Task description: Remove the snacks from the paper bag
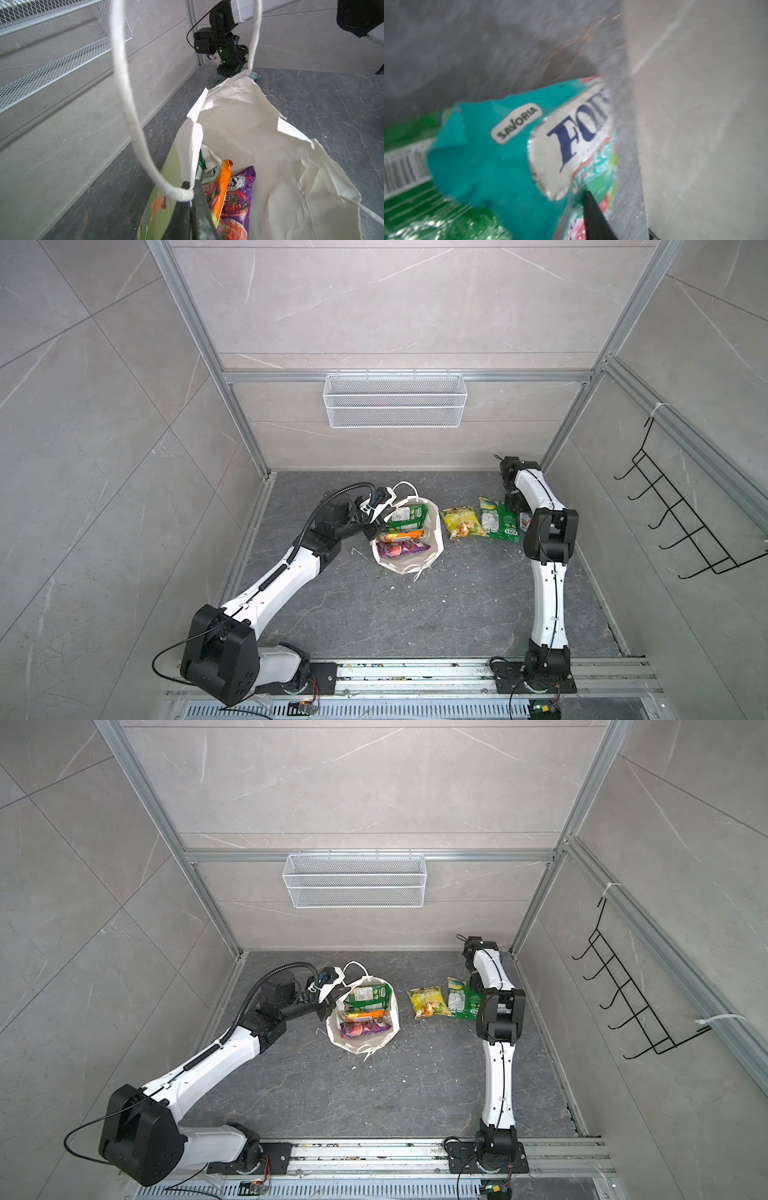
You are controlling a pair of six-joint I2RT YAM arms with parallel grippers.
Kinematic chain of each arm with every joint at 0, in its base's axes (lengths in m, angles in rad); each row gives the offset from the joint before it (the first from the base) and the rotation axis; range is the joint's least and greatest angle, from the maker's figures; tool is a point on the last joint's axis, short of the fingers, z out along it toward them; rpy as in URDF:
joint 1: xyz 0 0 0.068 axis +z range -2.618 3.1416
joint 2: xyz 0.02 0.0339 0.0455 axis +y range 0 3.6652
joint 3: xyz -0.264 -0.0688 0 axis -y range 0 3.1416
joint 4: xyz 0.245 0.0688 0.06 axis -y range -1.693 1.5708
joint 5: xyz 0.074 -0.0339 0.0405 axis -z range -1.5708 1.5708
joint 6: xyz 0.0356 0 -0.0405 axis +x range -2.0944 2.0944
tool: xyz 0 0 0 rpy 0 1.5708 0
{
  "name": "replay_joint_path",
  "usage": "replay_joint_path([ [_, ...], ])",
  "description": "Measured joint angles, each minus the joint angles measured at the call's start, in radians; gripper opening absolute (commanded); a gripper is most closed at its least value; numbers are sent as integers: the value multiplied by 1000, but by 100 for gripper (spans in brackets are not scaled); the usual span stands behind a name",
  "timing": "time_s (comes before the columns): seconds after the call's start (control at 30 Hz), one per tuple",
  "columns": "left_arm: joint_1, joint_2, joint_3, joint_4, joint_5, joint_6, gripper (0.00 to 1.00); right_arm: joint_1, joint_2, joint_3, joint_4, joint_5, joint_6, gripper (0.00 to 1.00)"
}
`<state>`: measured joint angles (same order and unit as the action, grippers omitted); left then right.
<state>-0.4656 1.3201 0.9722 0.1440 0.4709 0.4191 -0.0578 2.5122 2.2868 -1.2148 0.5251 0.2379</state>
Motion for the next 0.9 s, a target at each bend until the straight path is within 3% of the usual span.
replay_joint_path([
  [0.2, 0, 17, 27, -13, 8, -1, 0, 0, -85, -73, 30, -103, 18, 47],
  [0.3, 1, 17, 27, -14, 9, -2, 0, -2, -157, -73, 39, -111, 22, 61],
  [0.37, 1, 17, 27, -16, 9, -2, 0, -8, -210, -88, 56, -119, 20, 63],
  [0.5, 1, 17, 27, -16, 8, -2, 0, -38, -295, -155, 100, -154, 21, 63],
  [0.6, 1, 17, 27, -18, 8, -1, 0, -69, -303, -187, 140, -215, 15, 51],
  [0.7, 1, 17, 28, -19, 8, -1, 0, -84, -304, -257, 201, -322, -8, 49],
  [0.9, 1, 17, 28, -19, 8, -1, 0, -24, -302, -297, 241, -431, -39, 62],
])
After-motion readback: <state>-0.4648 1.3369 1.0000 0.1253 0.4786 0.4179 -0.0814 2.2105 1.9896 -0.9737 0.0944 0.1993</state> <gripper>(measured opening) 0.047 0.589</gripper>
